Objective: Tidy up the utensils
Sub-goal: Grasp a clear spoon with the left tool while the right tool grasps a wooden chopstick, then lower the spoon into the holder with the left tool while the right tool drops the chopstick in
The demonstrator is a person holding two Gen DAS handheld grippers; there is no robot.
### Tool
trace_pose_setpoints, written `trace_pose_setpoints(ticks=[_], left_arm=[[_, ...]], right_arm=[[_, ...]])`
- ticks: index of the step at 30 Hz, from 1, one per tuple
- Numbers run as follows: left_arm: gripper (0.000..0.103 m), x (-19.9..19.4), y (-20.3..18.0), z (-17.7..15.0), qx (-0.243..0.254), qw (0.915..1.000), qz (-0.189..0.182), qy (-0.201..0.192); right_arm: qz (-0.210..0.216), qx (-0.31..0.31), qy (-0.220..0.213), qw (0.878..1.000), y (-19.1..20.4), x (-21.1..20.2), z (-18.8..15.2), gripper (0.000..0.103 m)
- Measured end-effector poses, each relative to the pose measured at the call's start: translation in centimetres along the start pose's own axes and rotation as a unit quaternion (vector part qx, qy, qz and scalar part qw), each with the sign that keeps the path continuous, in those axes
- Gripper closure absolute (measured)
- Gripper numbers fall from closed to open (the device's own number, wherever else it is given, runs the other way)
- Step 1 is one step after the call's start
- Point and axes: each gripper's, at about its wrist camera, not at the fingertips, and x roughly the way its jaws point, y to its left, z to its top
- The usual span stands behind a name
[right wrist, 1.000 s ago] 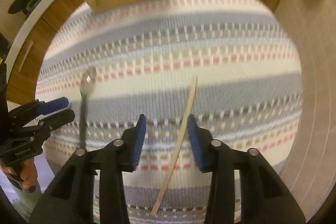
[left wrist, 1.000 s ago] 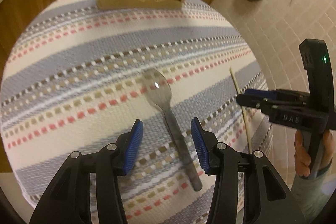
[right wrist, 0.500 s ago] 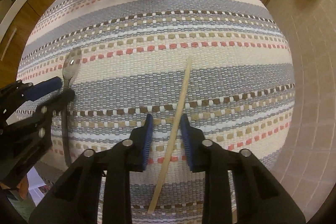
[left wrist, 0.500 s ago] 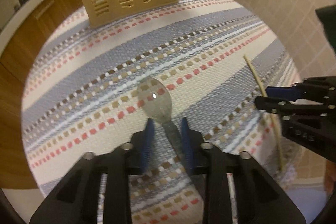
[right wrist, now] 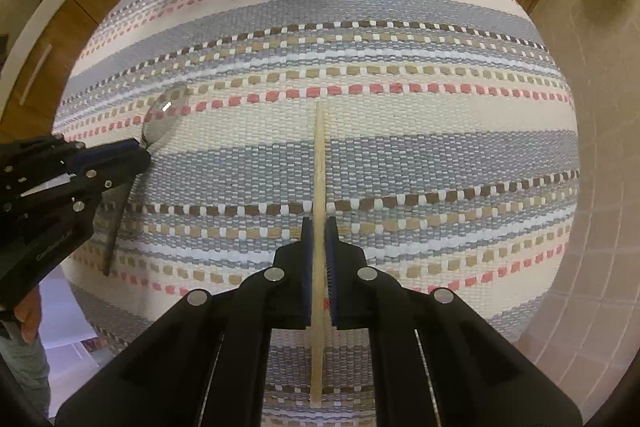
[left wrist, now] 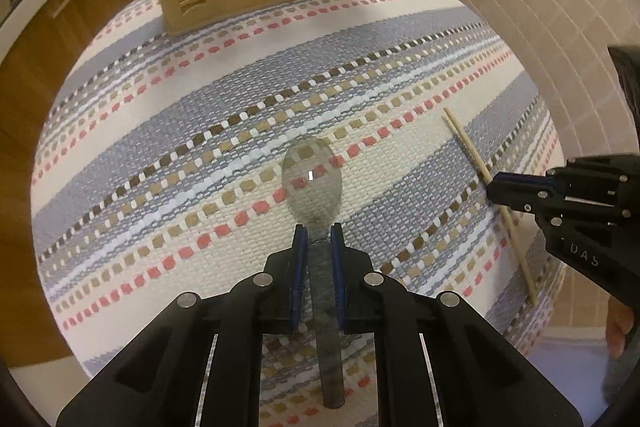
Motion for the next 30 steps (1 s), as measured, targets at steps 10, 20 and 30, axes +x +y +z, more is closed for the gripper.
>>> trace_pose_setpoints(ticks=[10,20,30], left_arm=[[0.093,-4.4,2.1,-0.6,-0.053,0.9931,-0.052,-0.091],[0.093,-10.1,3.3,0.1,-0.073,0.9780,-0.059,-0.186],[0.093,-17.1,4.5,3.6,-0.090,0.9429,-0.051,-0.317]], right_arm=[[0.065,0.005,-0.076,0.995,-2.0,-4.2,0.4,0.098],[0.117,0.003,-0.181,0.976,-0.6,-9.6,0.9,0.098],[0.132,-0.017,-0.315,0.940,0.1,-15.5,3.7,0.098]])
